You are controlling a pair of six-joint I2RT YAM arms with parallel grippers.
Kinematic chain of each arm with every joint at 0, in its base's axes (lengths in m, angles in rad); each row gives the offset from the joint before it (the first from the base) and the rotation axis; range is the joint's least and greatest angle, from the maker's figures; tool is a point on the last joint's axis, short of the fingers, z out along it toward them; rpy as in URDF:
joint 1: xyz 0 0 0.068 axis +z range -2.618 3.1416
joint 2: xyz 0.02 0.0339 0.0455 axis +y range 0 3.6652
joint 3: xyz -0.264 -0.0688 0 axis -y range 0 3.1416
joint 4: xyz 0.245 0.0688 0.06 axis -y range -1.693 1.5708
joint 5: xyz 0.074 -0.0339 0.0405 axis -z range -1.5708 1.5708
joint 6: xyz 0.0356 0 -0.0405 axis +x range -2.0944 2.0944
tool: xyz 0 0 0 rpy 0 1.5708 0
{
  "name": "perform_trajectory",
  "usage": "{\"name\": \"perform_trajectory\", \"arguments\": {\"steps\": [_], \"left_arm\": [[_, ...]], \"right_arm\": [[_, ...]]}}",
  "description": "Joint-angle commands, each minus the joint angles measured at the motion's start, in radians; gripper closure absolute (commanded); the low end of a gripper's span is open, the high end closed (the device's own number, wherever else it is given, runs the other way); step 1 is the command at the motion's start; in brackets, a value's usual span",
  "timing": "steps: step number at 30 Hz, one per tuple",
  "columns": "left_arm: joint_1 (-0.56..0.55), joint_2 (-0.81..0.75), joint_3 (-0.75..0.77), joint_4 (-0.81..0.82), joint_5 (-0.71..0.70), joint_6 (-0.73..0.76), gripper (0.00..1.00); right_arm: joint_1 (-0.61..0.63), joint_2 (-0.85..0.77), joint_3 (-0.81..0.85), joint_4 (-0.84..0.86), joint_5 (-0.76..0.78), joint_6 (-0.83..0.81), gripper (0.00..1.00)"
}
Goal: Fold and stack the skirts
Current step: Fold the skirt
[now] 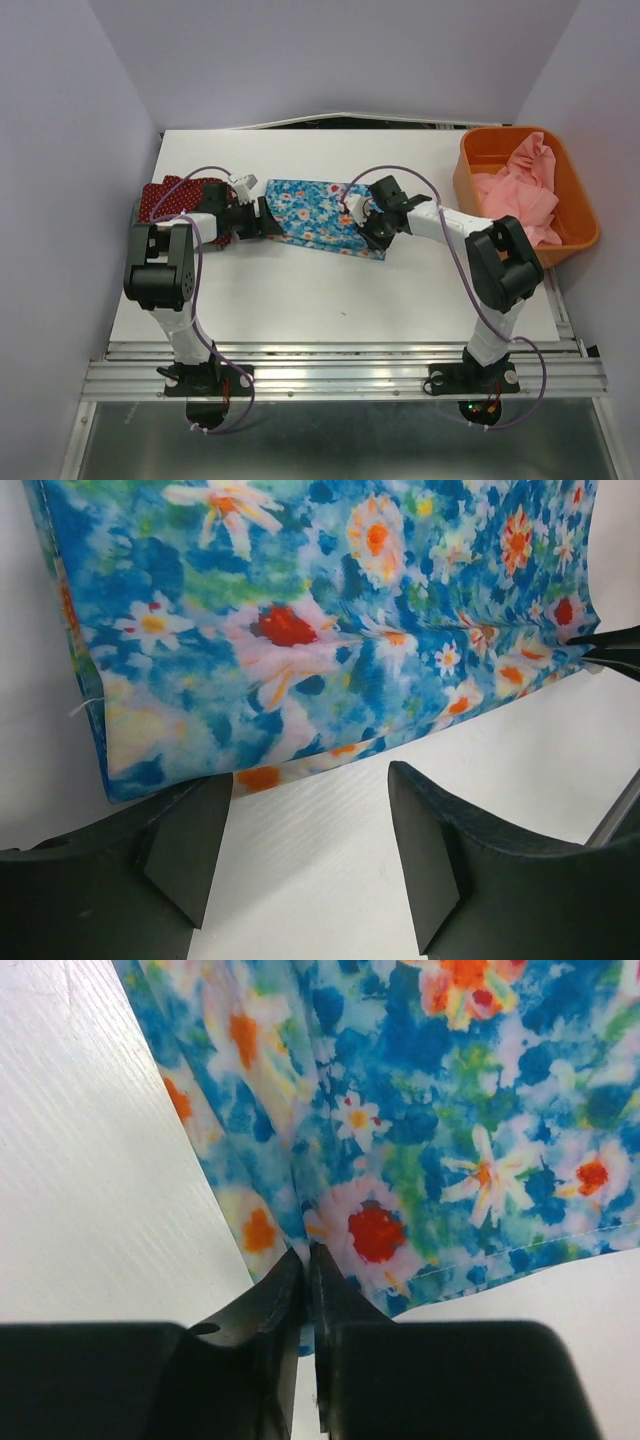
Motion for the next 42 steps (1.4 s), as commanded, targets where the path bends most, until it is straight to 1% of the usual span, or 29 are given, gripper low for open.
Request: {"name": "perform_trajectory", "arguments": {"steps": [1, 3, 6, 11, 14, 15, 16, 17, 18, 19, 20, 21, 22, 24, 25, 27, 28, 30, 31, 33, 34, 36, 37, 38, 42], "left_arm": [[0.013, 0.026, 0.019, -0.024, -0.057, 0.003, 0.24], [0.019, 0.026, 0.022, -0.033, -0.062, 0.006, 0.24], [0.025, 0.028, 0.021, -0.040, -0.062, 0.009, 0.24], [0.039, 0.025, 0.018, -0.049, -0.065, 0.012, 0.23], [0.041, 0.020, 0.018, -0.052, -0.053, 0.020, 0.23], [0.041, 0.017, 0.018, -0.052, -0.045, 0.023, 0.23], [0.041, 0.003, 0.018, -0.050, -0.036, 0.024, 0.23], [0.041, -0.006, 0.018, -0.049, -0.007, 0.032, 0.23], [0.041, -0.020, 0.016, -0.049, 0.008, 0.037, 0.22], [0.041, -0.040, 0.015, -0.049, 0.022, 0.046, 0.21], [0.041, -0.082, 0.013, -0.050, 0.048, 0.056, 0.21], [0.041, -0.107, 0.013, -0.062, 0.055, 0.084, 0.21], [0.041, -0.153, 0.018, -0.073, 0.061, 0.099, 0.21], [0.041, -0.190, 0.027, -0.107, 0.047, 0.127, 0.21], [0.041, -0.216, 0.033, -0.125, 0.036, 0.136, 0.21], [0.041, -0.231, 0.052, -0.156, 0.000, 0.172, 0.21], [0.041, -0.238, 0.059, -0.162, -0.013, 0.179, 0.21], [0.041, -0.235, 0.064, -0.162, -0.017, 0.181, 0.21], [0.041, -0.230, 0.064, -0.159, -0.019, 0.178, 0.21], [0.041, -0.209, 0.081, -0.152, -0.031, 0.162, 0.21], [0.041, -0.190, 0.087, -0.148, -0.045, 0.155, 0.21], [0.041, -0.166, 0.114, -0.141, -0.077, 0.149, 0.21], [0.041, -0.137, 0.125, -0.141, -0.083, 0.149, 0.21], [0.042, -0.121, 0.143, -0.132, -0.093, 0.106, 0.23], [0.041, -0.068, 0.160, -0.116, -0.083, 0.072, 0.24]], "right_arm": [[0.001, -0.066, -0.017, 0.021, 0.029, -0.019, 0.95], [0.001, -0.082, -0.031, 0.020, 0.058, -0.041, 0.99], [0.001, -0.106, -0.068, 0.020, 0.091, -0.066, 0.99], [0.001, -0.126, -0.108, 0.024, 0.102, -0.092, 0.99], [0.001, -0.122, -0.114, 0.026, 0.086, -0.076, 0.99], [0.001, -0.120, -0.103, 0.027, 0.062, -0.069, 0.97], [0.001, -0.108, -0.094, 0.029, 0.054, -0.049, 0.89], [0.001, -0.099, -0.082, 0.026, 0.040, -0.040, 0.84], [0.001, -0.089, -0.052, 0.014, 0.034, -0.018, 0.67], [0.001, -0.080, -0.035, 0.013, 0.030, -0.006, 0.67], [0.001, -0.065, -0.018, 0.000, 0.017, 0.005, 0.63], [0.001, -0.060, -0.001, -0.006, 0.008, 0.019, 0.63], [0.001, -0.060, 0.028, -0.010, 0.000, 0.046, 0.64], [0.001, -0.056, 0.053, -0.008, -0.039, 0.069, 0.66], [0.001, -0.050, 0.079, -0.013, -0.050, 0.092, 0.71], [0.001, -0.025, 0.110, -0.025, -0.087, 0.117, 0.77], [0.001, -0.016, 0.139, -0.043, -0.096, 0.122, 0.82], [0.001, -0.003, 0.154, -0.053, -0.115, 0.128, 0.87], [0.001, 0.001, 0.156, -0.053, -0.116, 0.131, 0.88], [0.001, 0.007, 0.168, -0.054, -0.110, 0.137, 0.83], [0.001, 0.009, 0.171, -0.063, -0.104, 0.138, 0.73], [0.001, 0.004, 0.168, -0.063, -0.102, 0.140, 0.64], [0.010, -0.002, 0.156, -0.056, -0.099, 0.145, 0.55], [0.010, 0.001, 0.138, -0.056, -0.087, 0.135, 0.54], [0.019, 0.036, 0.093, -0.066, -0.053, 0.125, 0.54]]}}
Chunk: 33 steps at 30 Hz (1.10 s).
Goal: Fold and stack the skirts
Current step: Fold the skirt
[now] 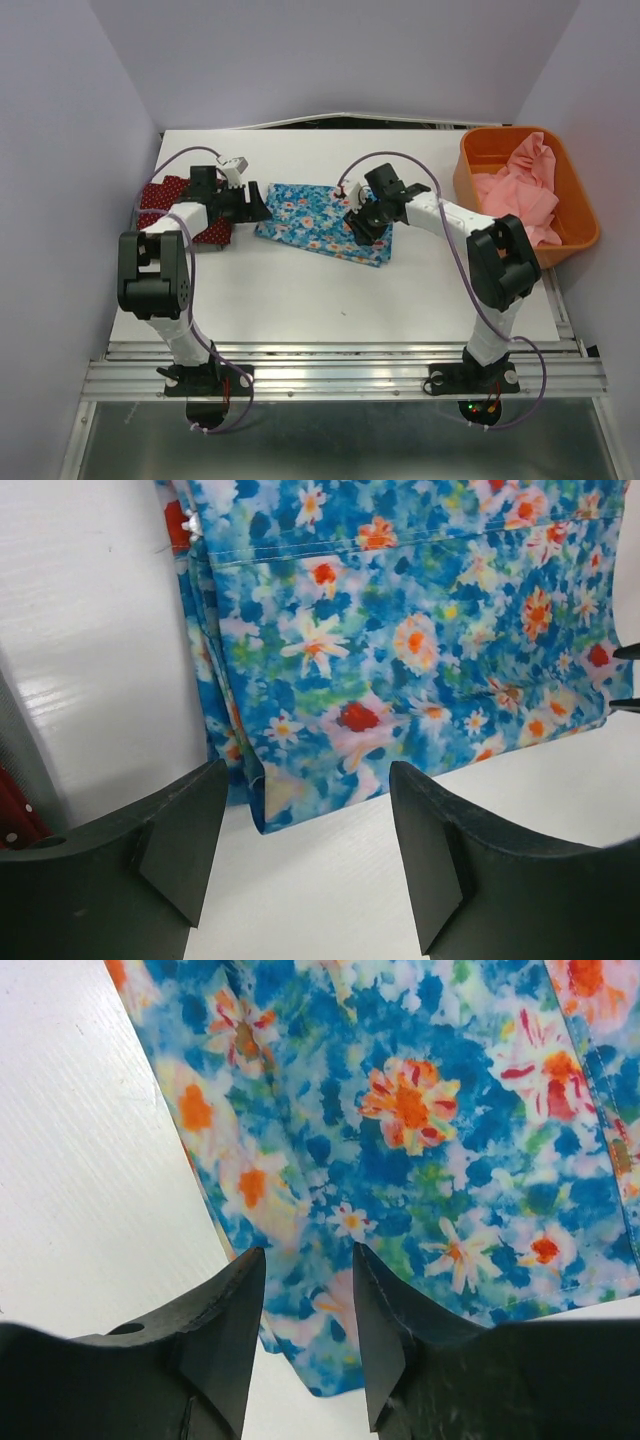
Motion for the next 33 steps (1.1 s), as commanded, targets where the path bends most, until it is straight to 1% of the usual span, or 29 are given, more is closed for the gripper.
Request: {"name": "perform_trajectory", "arguments": {"steps": [1, 4, 7, 9, 11, 14, 16, 20, 21, 22, 23, 25, 26, 27, 28, 30, 32, 33], "left_arm": [[0.002, 0.026, 0.046, 0.020, -0.003, -0.044, 0.24], [0.001, 0.044, 0.051, 0.044, -0.006, -0.040, 0.25], [-0.001, 0.061, 0.054, 0.041, -0.028, -0.040, 0.25], [-0.001, 0.086, 0.060, 0.031, -0.025, -0.041, 0.27], [-0.010, 0.101, 0.045, 0.029, 0.009, -0.041, 0.29], [-0.043, 0.115, 0.005, 0.029, 0.055, -0.035, 0.33], [-0.068, 0.115, -0.017, 0.029, 0.073, -0.020, 0.37], [-0.163, 0.095, -0.070, 0.057, 0.141, -0.009, 0.39], [-0.188, 0.091, -0.072, 0.078, 0.152, -0.011, 0.39], [-0.245, 0.089, -0.074, 0.090, 0.156, -0.021, 0.39], [-0.275, 0.087, -0.075, 0.109, 0.171, -0.034, 0.39], [-0.339, 0.094, -0.078, 0.174, 0.181, -0.069, 0.39], [-0.406, 0.106, -0.075, 0.195, 0.191, -0.099, 0.39], [-0.474, 0.113, -0.058, 0.215, 0.202, -0.107, 0.39], [-0.503, 0.120, -0.045, 0.216, 0.201, -0.110, 0.39], [-0.550, 0.120, -0.017, 0.216, 0.202, -0.106, 0.36], [-0.568, 0.100, -0.006, 0.213, 0.202, -0.101, 0.33], [-0.568, 0.088, 0.009, 0.178, 0.193, -0.092, 0.31]], "right_arm": [[0.016, 0.035, -0.032, -0.010, 0.026, -0.001, 0.54], [0.016, 0.048, -0.067, 0.040, 0.029, 0.012, 0.53], [0.016, 0.084, -0.061, 0.045, 0.040, 0.010, 0.53], [0.016, 0.104, -0.054, 0.048, 0.093, 0.000, 0.55], [0.016, 0.130, -0.054, 0.059, 0.141, -0.025, 0.57], [-0.052, 0.152, -0.038, 0.073, 0.178, -0.057, 0.58], [-0.110, 0.173, 0.011, 0.070, 0.196, -0.094, 0.58], [-0.176, 0.219, 0.113, 0.073, 0.228, -0.155, 0.57], [-0.176, 0.233, 0.142, 0.073, 0.236, -0.161, 0.57], [-0.188, 0.247, 0.172, 0.073, 0.239, -0.169, 0.57], [-0.188, 0.259, 0.237, 0.074, 0.238, -0.168, 0.56], [-0.188, 0.313, 0.311, 0.081, 0.226, -0.154, 0.55], [-0.188, 0.330, 0.352, 0.088, 0.210, -0.122, 0.55], [-0.188, 0.363, 0.432, 0.100, 0.181, -0.090, 0.55], [-0.188, 0.382, 0.472, 0.102, 0.166, -0.076, 0.54], [-0.188, 0.413, 0.579, 0.105, 0.127, -0.047, 0.53], [-0.188, 0.443, 0.630, 0.105, 0.114, -0.013, 0.52], [-0.188, 0.446, 0.664, 0.102, 0.107, -0.002, 0.52]]}}
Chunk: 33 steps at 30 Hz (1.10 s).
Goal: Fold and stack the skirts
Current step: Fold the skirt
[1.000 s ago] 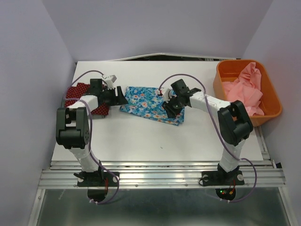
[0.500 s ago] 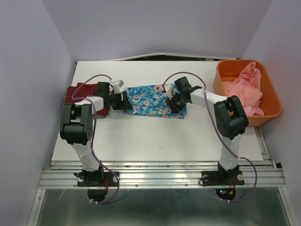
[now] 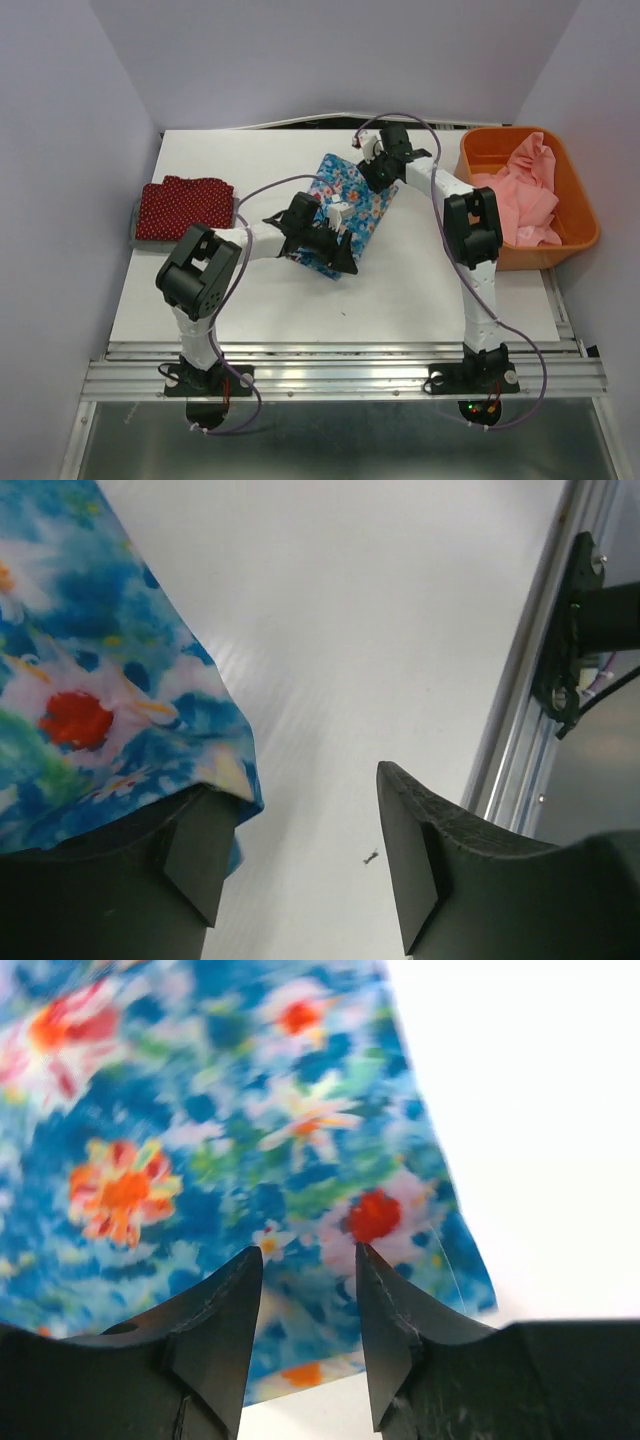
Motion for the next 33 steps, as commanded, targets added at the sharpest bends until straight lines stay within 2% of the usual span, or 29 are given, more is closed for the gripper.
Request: {"name": "perform_trajectory", "arguments": {"steps": [1, 2, 3, 4, 10, 13, 15, 19, 24, 33], "left_arm": [[-0.001, -0.055, 0.073, -0.041, 0.013, 0.019, 0.31], [0.002, -0.066, 0.117, -0.094, 0.010, 0.102, 0.30], [0.008, -0.078, 0.136, -0.153, 0.003, 0.102, 0.31], [0.013, -0.093, 0.150, -0.273, -0.017, 0.203, 0.30], [0.083, -0.191, 0.180, -0.552, -0.183, 0.432, 0.31], [0.146, -0.256, 0.142, -0.509, -0.230, 0.425, 0.31], [0.157, -0.279, 0.130, -0.459, -0.321, 0.449, 0.31], [0.180, -0.200, 0.144, -0.406, -0.392, 0.472, 0.38], [0.186, -0.113, 0.139, -0.396, -0.392, 0.431, 0.48], [0.186, -0.099, 0.003, -0.322, -0.327, 0.331, 0.68]], "right_arm": [[0.011, -0.007, 0.139, 0.024, -0.059, 0.083, 0.52], [0.011, -0.021, 0.134, 0.021, -0.062, 0.090, 0.52], [0.011, -0.044, 0.120, 0.021, -0.065, 0.096, 0.52], [0.011, -0.070, 0.067, 0.022, -0.074, 0.103, 0.51], [0.011, -0.306, -0.143, 0.001, -0.079, 0.223, 0.49], [0.011, -0.381, -0.243, -0.028, -0.066, 0.327, 0.49], [0.011, -0.408, -0.335, -0.042, -0.069, 0.376, 0.49], [0.011, -0.392, -0.432, -0.027, -0.086, 0.474, 0.49], [0.011, -0.297, -0.412, -0.025, -0.108, 0.484, 0.50], [0.002, -0.075, -0.201, -0.010, -0.137, 0.505, 0.54]]}}
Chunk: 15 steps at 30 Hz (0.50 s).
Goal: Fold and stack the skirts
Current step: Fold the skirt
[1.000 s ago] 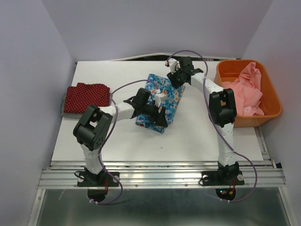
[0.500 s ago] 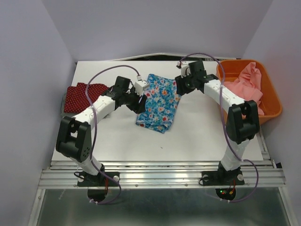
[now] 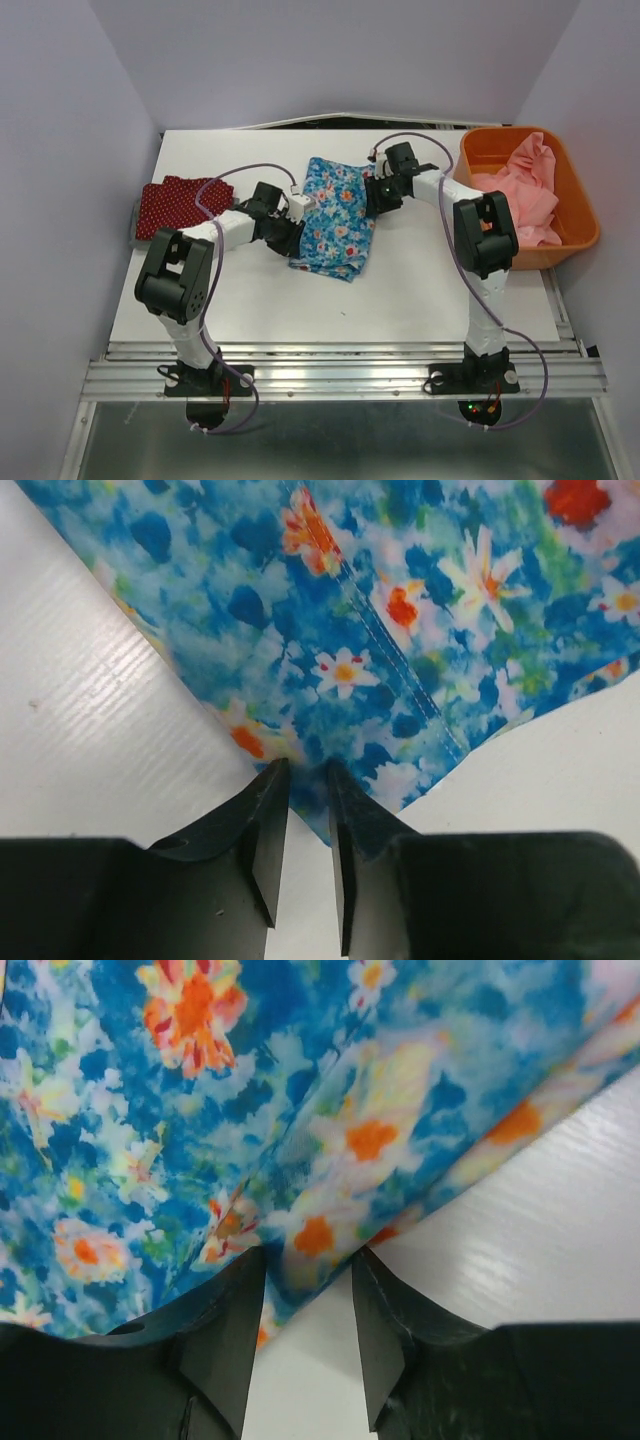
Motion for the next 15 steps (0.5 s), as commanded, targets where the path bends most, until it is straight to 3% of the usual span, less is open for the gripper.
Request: {"name": "perform_trajectory", "arguments": {"steps": [1, 3, 5, 6, 8, 10, 11, 15], "left_arm": [[0.000, -0.011, -0.039, 0.047, 0.058, -0.055, 0.68], [0.000, -0.022, -0.039, 0.053, 0.057, -0.067, 0.69], [-0.003, -0.070, -0.033, 0.074, 0.015, -0.052, 0.60], [-0.008, -0.087, -0.024, 0.076, -0.014, -0.038, 0.50], [-0.020, -0.133, 0.004, 0.064, -0.069, 0.004, 0.45], [-0.045, -0.157, 0.048, 0.030, -0.118, 0.086, 0.43], [-0.071, -0.173, 0.071, 0.019, -0.149, 0.113, 0.43], [-0.140, -0.187, 0.093, -0.039, -0.189, 0.241, 0.43]], "right_arm": [[-0.003, 0.112, 0.130, -0.002, -0.014, 0.012, 0.54], [-0.003, 0.147, 0.231, -0.003, -0.015, 0.014, 0.55], [-0.003, 0.178, 0.315, -0.014, -0.008, 0.018, 0.54], [-0.003, 0.181, 0.337, -0.025, -0.015, 0.021, 0.53], [-0.013, 0.162, 0.349, -0.054, -0.030, 0.040, 0.49], [-0.023, 0.117, 0.281, -0.057, -0.063, 0.057, 0.48], [-0.044, 0.062, 0.249, -0.056, -0.069, 0.079, 0.41], [-0.113, -0.074, 0.075, -0.056, -0.155, 0.161, 0.42]]}}
